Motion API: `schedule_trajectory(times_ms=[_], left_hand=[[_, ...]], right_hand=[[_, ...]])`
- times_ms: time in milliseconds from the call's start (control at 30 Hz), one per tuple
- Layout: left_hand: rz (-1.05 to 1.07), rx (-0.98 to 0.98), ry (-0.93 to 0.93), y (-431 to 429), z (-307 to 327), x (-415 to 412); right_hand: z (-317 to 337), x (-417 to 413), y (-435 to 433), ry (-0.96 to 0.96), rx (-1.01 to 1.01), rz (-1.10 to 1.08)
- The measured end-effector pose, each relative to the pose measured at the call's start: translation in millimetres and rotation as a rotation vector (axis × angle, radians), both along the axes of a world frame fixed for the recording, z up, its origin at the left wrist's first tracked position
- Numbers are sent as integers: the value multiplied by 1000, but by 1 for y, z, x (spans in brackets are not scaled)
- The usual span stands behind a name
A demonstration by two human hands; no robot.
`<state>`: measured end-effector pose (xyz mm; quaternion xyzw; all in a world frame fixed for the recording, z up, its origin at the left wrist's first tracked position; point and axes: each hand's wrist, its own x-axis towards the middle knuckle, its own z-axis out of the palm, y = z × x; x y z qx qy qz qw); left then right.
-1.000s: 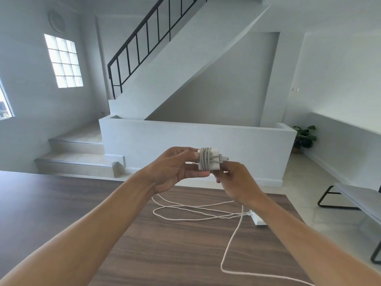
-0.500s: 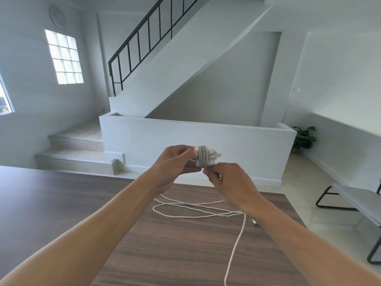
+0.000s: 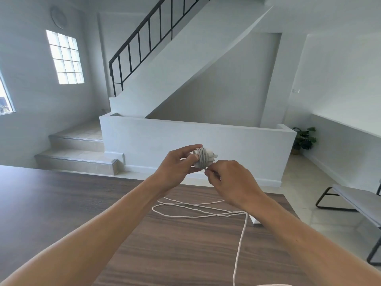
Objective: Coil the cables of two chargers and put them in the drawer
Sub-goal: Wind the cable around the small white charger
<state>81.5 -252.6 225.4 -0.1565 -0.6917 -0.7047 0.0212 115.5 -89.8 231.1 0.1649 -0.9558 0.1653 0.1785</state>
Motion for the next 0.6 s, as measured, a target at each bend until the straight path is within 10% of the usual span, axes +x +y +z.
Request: schedule_trajectory(times_ms=[600], left_hand=[[-36,-61,-9,-1,-2,-1]], right_hand=[[36,1,18,19,137,84]])
